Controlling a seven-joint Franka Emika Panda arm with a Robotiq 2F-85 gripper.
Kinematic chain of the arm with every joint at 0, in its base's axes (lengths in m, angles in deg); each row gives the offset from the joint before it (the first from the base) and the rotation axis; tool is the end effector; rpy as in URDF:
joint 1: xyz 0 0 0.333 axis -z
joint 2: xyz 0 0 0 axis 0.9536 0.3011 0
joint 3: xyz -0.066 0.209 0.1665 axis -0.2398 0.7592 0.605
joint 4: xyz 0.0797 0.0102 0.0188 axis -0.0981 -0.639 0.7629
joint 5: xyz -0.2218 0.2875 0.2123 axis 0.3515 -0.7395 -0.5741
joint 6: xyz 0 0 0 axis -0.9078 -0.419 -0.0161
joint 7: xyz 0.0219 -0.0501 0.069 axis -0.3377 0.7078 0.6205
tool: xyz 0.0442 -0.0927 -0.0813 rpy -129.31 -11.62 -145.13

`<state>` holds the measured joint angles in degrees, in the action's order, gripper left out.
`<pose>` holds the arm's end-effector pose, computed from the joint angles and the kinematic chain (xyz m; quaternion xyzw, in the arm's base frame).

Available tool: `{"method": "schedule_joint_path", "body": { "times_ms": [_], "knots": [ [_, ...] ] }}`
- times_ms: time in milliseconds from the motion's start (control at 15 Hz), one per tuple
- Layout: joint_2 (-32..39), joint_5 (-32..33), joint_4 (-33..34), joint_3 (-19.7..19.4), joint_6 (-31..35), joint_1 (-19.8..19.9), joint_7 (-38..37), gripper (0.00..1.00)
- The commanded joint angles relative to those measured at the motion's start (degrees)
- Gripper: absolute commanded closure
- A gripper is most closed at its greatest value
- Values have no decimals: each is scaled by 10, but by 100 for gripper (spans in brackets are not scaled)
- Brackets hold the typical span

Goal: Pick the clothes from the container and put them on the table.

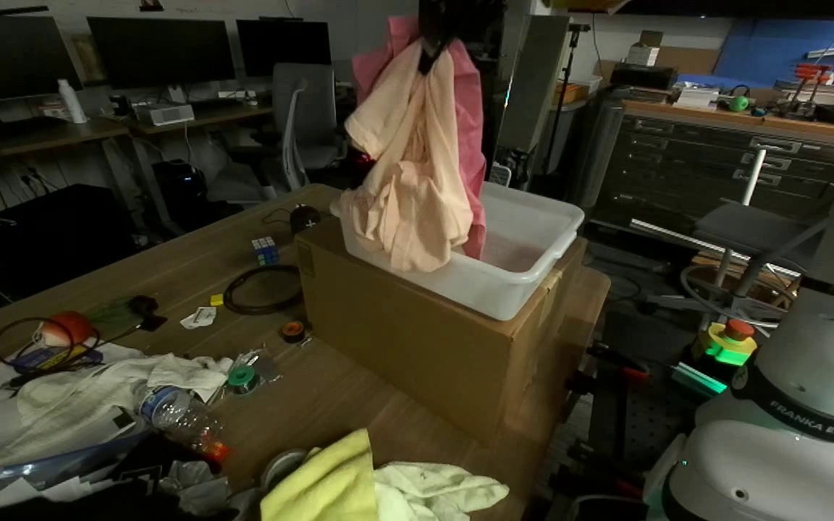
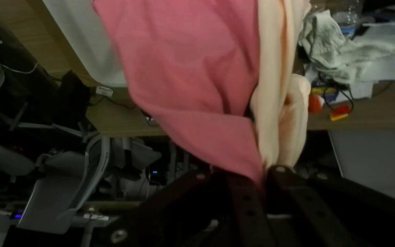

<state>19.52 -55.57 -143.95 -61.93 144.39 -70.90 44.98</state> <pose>0.4821 0.0867 0.5327 0.9348 -0.0869 0.3408 0.0501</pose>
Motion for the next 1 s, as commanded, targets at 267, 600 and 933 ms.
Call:
{"method": "schedule_joint_path", "body": {
  "times_ms": [267,600,933],
  "knots": [
    [-139,-57,2,53,15,31,-91,90],
    [-99,-91,31,78,-33,-27,-33,91],
    [-33,-123,64,132,-78,-94,12,91]
  ]
}}
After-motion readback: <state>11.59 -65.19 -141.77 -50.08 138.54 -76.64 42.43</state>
